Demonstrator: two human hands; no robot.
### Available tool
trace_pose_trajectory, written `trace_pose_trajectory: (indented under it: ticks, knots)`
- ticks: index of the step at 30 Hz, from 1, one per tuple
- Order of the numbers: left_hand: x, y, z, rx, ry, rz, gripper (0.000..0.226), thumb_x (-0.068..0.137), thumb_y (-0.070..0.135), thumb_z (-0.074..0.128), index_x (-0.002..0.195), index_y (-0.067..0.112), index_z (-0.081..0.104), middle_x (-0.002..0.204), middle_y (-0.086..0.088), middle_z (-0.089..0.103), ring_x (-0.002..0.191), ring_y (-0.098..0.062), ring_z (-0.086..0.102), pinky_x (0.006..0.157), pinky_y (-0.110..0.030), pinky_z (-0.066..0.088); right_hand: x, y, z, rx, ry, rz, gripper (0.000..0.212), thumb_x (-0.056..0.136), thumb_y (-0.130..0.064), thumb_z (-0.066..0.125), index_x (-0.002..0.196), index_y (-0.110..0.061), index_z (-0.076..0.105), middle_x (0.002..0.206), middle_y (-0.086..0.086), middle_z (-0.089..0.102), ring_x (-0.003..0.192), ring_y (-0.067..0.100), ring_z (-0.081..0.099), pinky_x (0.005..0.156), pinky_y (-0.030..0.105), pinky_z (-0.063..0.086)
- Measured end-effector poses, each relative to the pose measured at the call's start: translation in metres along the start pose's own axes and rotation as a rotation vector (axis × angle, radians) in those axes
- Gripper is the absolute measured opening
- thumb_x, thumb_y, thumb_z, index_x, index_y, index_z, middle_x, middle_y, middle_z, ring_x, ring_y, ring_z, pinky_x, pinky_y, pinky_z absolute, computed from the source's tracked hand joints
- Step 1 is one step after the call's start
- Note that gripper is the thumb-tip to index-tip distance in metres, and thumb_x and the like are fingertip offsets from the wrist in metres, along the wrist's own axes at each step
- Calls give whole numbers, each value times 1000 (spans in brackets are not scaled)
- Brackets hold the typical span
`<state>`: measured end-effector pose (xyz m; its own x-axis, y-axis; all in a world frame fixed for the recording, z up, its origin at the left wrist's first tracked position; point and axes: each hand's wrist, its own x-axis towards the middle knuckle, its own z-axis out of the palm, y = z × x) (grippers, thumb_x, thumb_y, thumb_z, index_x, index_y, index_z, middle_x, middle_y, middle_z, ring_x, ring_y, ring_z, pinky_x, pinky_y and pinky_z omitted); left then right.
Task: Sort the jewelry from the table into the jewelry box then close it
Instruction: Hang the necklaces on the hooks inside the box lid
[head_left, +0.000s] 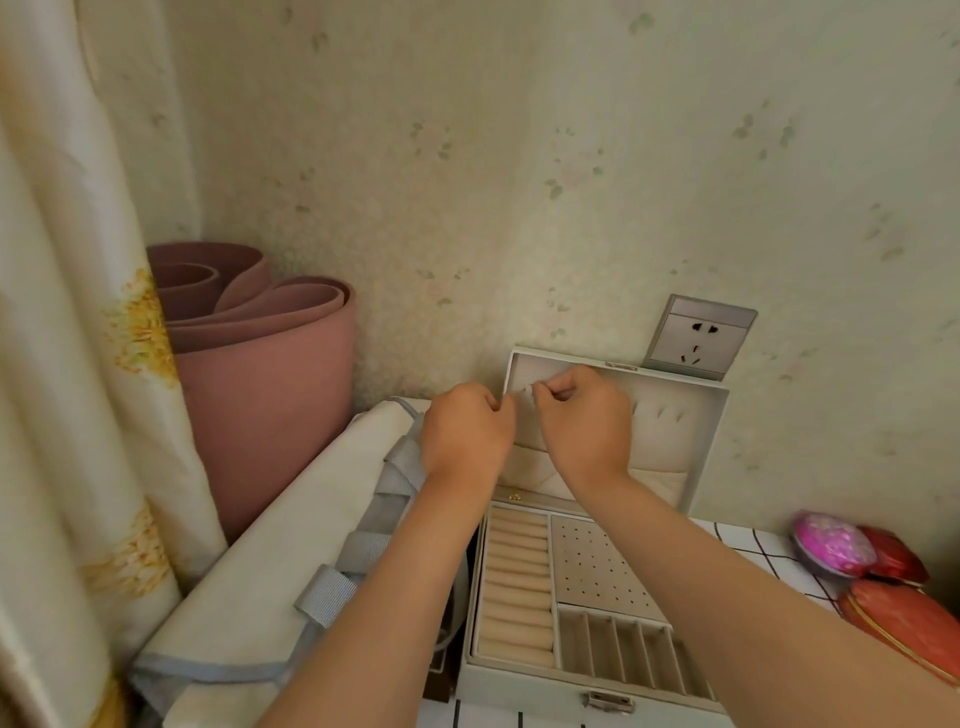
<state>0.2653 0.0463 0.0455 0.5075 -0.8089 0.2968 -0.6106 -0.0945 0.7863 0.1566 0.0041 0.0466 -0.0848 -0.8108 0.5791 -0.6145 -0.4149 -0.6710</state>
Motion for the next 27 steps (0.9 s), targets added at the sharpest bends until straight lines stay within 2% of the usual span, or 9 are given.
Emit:
trace_pose_trajectory:
  ticks: [4, 7, 9, 13, 16, 21, 22, 24, 27]
  knots:
    - [-3, -5, -1, -7, -37, -2, 43, 90, 44, 58, 64, 10, 59, 58, 2, 56, 55, -16, 49, 50, -26, 37, -11, 8, -5, -40, -59, 8, 12, 88, -25, 74, 79, -18, 70, 70, -15, 64, 71, 8, 64, 74, 29, 54]
    - [-5, -5, -7, -48, -57, -20, 39, 88, 48, 59, 64, 18, 58, 62, 5, 60, 62, -13, 56, 50, -25, 37, -17, 7, -8, 3, -166, 60, 12, 91, -18, 68, 79, -20, 72, 70, -17, 63, 69, -1, 60, 67, 16, 48]
    - [-6, -5, -11, -75, -104, -22, 31, 89, 40, 60, 65, 19, 60, 63, 6, 61, 64, -11, 57, 51, -24, 36, -20, 5, -10, 53, -240, 106, 22, 92, -15, 61, 74, -15, 75, 71, -10, 69, 69, 0, 62, 64, 14, 44]
    - [-11, -9, -17, -119, -282, 18, 27, 90, 28, 58, 78, 6, 68, 73, -11, 69, 66, -18, 63, 66, -35, 53, -30, -7, -15, 353, -445, 414, 31, 99, -23, 52, 86, -10, 77, 72, 2, 74, 52, 8, 59, 50, 23, 44]
    - [-18, -17, -22, -183, -385, 44, 19, 92, 21, 58, 80, 12, 70, 71, -8, 71, 67, -22, 70, 68, -41, 60, -35, -13, -18, 587, -552, 615, 32, 100, -31, 53, 97, -6, 74, 76, 9, 70, 61, 19, 60, 50, 27, 42]
    - [-27, -22, -30, -199, -562, 103, 15, 94, 22, 62, 83, 19, 71, 76, -5, 73, 67, -12, 67, 71, -34, 58, -38, -14, -24, 575, -610, 588, 26, 97, -27, 63, 103, -4, 72, 90, 12, 75, 77, 21, 68, 69, 31, 54]
    - [-27, -21, -30, -176, -576, 122, 14, 93, 22, 63, 84, 19, 73, 74, -3, 72, 68, -11, 66, 72, -34, 57, -38, -14, -27, 573, -602, 572, 25, 97, -25, 63, 102, -2, 72, 89, 12, 75, 76, 19, 68, 68, 29, 55]
    - [-28, -20, -31, -113, -572, 165, 14, 93, 22, 62, 89, 19, 75, 72, 4, 70, 68, -8, 64, 72, -31, 54, -36, -15, -33, 504, -572, 508, 24, 97, -20, 61, 98, 2, 71, 83, 9, 71, 73, 16, 65, 61, 23, 50]
    - [-32, -15, -27, -83, -553, 199, 19, 95, 23, 58, 102, 20, 75, 74, 13, 66, 72, -2, 61, 66, -18, 48, -32, -13, -39, 342, -541, 371, 27, 96, -16, 60, 92, 8, 70, 77, 8, 62, 71, 14, 56, 67, 25, 44]
